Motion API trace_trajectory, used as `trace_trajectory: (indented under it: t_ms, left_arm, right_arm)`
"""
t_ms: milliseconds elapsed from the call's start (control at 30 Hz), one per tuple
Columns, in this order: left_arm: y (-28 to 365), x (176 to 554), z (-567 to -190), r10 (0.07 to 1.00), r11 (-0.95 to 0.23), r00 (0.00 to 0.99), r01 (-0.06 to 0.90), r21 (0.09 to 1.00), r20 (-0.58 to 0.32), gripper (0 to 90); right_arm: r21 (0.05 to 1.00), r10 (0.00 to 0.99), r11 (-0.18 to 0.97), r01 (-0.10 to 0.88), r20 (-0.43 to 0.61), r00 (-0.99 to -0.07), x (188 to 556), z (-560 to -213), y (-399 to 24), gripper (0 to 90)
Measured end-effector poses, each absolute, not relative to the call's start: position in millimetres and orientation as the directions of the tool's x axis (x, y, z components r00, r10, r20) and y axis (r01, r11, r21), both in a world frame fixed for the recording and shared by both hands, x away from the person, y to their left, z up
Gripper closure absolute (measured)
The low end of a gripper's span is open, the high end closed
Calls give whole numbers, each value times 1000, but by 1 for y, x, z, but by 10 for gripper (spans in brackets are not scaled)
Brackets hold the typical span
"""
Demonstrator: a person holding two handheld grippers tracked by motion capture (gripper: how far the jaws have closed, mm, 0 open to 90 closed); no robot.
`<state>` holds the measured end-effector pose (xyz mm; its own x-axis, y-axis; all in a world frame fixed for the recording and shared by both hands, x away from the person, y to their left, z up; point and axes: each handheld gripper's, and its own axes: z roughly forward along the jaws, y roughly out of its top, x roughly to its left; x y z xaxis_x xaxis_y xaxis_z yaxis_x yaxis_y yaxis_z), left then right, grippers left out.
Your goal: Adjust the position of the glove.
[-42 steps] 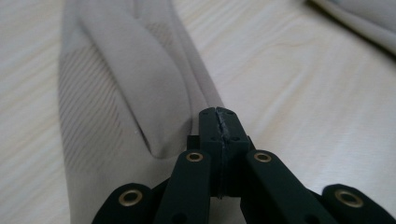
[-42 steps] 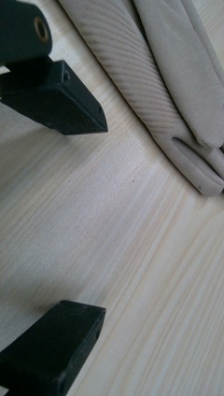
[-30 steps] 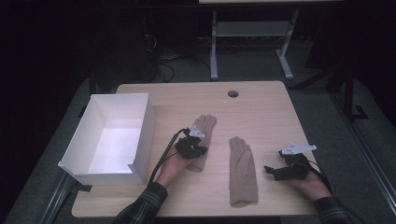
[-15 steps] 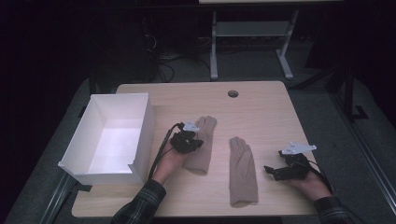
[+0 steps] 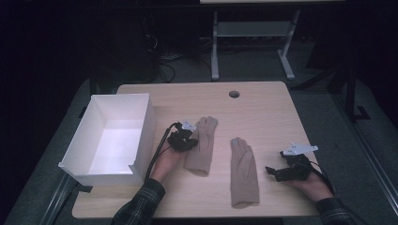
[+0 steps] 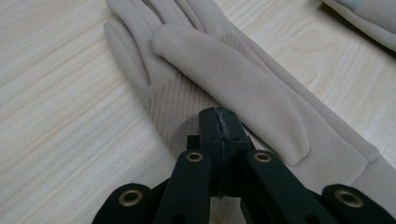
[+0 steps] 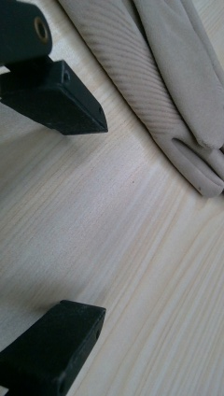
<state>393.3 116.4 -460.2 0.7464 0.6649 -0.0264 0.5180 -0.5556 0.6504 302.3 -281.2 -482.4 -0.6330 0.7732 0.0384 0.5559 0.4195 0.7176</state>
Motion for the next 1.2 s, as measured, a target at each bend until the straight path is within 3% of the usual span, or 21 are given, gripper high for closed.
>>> trace_trajectory:
  t_ms: [833, 1200]
  left_arm:
    - [113, 344, -461, 569, -578, 812, 506, 640, -128, 899]
    - [112, 324, -459, 541, -601, 831, 489, 633, -128, 899]
  right_arm:
    - [717, 773, 418, 558, 41, -633, 302, -482, -281, 94]
    - [717, 773, 419, 557, 41, -634, 302, -482, -281, 94]
